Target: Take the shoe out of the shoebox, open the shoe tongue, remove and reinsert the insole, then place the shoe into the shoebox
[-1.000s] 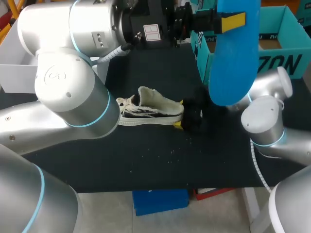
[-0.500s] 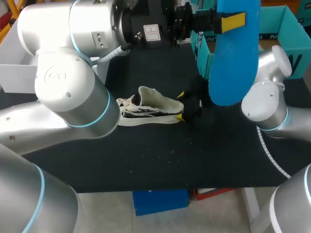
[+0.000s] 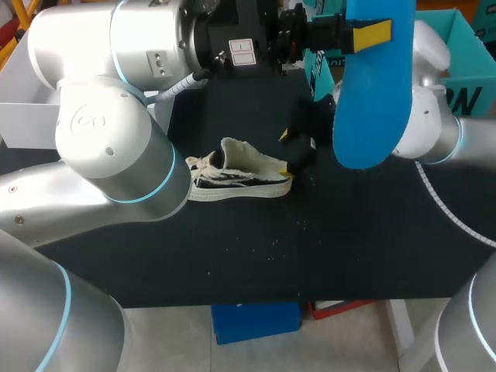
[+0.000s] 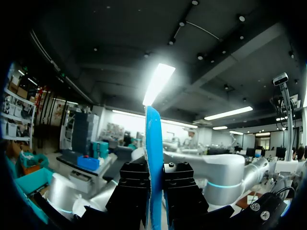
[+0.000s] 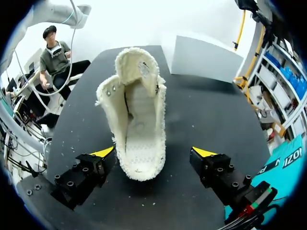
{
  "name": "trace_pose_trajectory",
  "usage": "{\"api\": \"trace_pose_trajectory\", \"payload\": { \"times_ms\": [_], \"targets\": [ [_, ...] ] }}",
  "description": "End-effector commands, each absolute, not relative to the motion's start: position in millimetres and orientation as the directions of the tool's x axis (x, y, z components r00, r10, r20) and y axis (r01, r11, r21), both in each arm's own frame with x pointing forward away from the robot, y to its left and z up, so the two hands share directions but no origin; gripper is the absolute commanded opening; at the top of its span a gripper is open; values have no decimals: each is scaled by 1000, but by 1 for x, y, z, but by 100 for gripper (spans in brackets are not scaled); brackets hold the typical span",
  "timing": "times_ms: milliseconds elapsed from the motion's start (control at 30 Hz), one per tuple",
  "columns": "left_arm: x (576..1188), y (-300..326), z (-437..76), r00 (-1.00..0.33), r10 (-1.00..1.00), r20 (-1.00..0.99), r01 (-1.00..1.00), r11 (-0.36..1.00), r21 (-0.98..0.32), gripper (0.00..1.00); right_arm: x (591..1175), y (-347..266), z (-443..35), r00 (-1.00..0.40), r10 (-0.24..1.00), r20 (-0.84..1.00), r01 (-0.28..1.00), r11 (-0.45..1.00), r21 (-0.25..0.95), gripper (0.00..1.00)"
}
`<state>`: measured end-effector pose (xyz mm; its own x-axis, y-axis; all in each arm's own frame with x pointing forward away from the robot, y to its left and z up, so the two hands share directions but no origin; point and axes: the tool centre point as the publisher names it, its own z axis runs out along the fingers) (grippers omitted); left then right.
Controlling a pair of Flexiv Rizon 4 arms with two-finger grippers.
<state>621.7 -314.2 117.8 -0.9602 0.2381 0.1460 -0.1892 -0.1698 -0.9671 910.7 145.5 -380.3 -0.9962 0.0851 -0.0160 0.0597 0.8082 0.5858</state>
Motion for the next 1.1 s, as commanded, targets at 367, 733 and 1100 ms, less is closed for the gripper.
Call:
{"api": "trace_pose_trajectory", "payload": {
  "times_ms": [367,733,1100],
  "targets": [
    [621,-317,117,-961,233,146,-189,-174,-966,0,919,185,-373,-999,19,-30,16,993,114,84],
    [621,-317,117,-961,233,146,-189,-174,-966,0,924,214,-374,-1000,-25,-9,-25,1000,-5,72],
    [621,-317,117,-961,233,146,-189,-174,-966,0,925,229,-385,-999,-36,16,-38,997,-72,62]
  ]
}}
